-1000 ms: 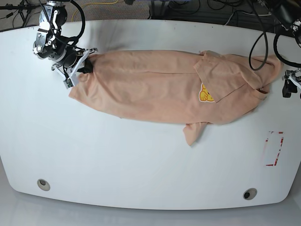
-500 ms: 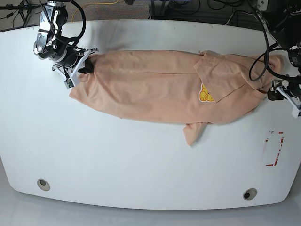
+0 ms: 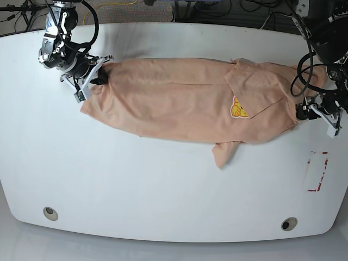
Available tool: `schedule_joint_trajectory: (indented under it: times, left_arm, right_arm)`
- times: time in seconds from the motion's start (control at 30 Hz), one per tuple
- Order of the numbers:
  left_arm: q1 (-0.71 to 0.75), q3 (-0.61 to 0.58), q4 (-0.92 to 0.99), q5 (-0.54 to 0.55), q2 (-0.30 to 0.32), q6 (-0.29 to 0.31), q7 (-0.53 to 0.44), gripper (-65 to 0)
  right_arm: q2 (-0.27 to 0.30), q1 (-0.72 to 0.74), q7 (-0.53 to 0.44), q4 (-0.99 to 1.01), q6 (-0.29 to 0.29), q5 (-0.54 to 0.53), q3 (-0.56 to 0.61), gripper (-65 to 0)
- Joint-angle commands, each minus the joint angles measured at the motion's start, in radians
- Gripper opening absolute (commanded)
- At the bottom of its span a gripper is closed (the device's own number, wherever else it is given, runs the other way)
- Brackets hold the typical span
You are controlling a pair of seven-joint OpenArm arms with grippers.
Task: Fold the T-shirt properly
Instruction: 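Release the shirt end with the left gripper and regrasp it nearer the patch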
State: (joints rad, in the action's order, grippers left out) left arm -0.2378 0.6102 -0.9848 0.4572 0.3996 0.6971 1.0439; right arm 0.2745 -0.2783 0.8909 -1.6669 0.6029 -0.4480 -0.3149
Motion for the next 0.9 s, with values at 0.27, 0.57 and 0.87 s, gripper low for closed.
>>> schedule_joint_trajectory:
  times: [0.27, 0.57, 0.87]
  left_arm:
    - [-0.025, -0.006, 0.008, -0.007, -0.028, 0.001, 0.017, -23.5]
    - [-0.030, -0.060, 0.008, -0.005, -0.035, 0.001, 0.049, -23.6]
    - [-0.047, -0.060, 0.014, -0.005, -0.038, 0.001, 0.065, -23.6]
  right_arm:
    - [0.007, 0.003, 0.015, -0.008, 0.001, 0.015, -0.003, -65.0]
    - [0.007, 0.004, 0.015, -0.008, 0.001, 0.015, -0.003, -65.0]
    - [0.007, 0.004, 0.015, -0.008, -0.001, 0.015, -0.003, -65.0]
